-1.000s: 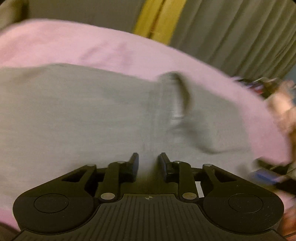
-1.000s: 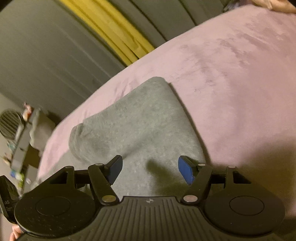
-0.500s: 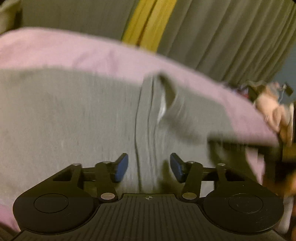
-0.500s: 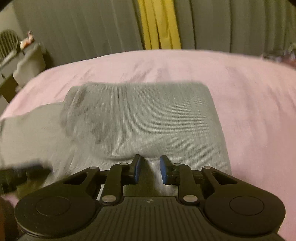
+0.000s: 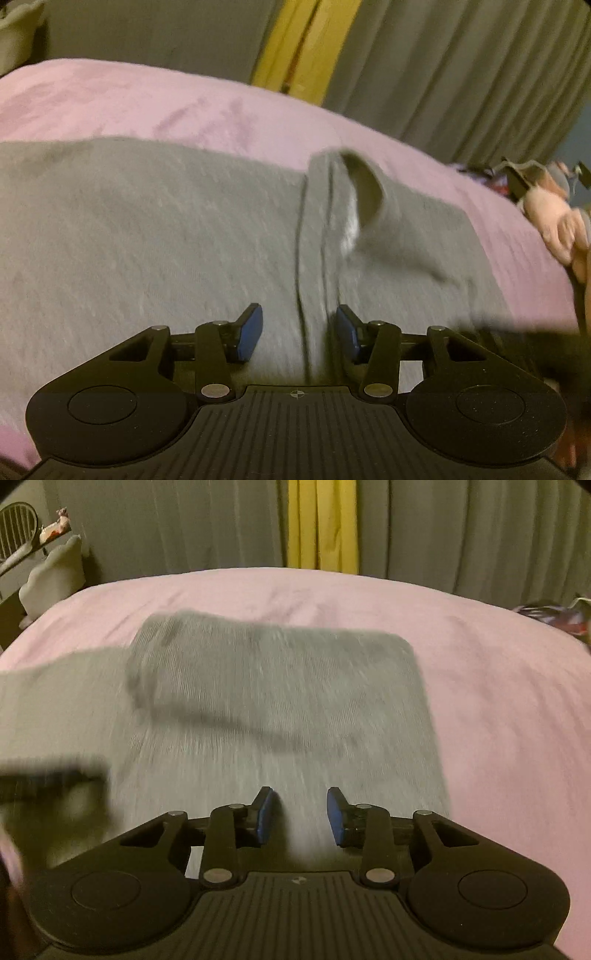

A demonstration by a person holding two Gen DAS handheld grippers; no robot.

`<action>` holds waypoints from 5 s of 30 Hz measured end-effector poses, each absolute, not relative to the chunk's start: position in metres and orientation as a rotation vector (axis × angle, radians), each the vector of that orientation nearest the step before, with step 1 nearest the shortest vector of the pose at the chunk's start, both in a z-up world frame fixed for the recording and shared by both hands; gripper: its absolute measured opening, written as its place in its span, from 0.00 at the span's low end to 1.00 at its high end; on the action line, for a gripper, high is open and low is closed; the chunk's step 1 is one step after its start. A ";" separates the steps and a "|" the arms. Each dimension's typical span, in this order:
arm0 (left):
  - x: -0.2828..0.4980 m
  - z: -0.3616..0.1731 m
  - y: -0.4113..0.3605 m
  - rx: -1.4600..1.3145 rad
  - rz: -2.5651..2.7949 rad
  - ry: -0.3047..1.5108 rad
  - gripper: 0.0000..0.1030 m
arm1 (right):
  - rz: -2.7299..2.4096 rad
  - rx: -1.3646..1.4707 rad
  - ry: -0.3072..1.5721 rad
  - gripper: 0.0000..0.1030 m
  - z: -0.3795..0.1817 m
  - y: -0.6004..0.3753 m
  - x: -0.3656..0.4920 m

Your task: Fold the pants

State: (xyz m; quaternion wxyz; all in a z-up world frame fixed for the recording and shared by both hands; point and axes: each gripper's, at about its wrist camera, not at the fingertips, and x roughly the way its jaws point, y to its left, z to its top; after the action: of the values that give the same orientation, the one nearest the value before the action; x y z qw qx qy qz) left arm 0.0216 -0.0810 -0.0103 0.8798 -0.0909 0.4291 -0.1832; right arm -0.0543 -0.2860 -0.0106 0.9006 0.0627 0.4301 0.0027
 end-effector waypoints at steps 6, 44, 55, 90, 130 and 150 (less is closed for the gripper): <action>0.052 0.023 -0.100 -0.326 -0.476 0.822 0.69 | -0.016 0.374 0.866 0.47 -0.006 -0.312 -0.088; 0.021 -0.004 -0.120 -0.112 -0.387 0.970 0.22 | -0.003 0.399 0.826 0.59 -0.002 -0.313 -0.091; 0.040 -0.013 -0.108 -0.228 -0.465 0.968 0.43 | -0.027 0.447 0.815 0.59 0.001 -0.318 -0.087; 0.025 0.039 0.012 -0.412 -0.165 0.793 0.51 | 0.113 0.473 0.733 0.62 0.016 -0.309 -0.084; -0.012 0.023 -0.029 -0.126 -0.120 0.967 0.07 | 0.112 0.399 0.746 0.55 0.013 -0.299 -0.085; 0.003 0.013 0.014 -0.525 -0.316 0.982 0.14 | 0.122 0.386 0.781 0.56 0.008 -0.295 -0.077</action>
State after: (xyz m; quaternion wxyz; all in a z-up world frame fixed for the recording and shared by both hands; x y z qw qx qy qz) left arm 0.0026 0.0143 0.0126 0.8371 -0.2481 0.4641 -0.1495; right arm -0.0774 -0.2946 0.0083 0.9047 0.1869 0.3782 0.0589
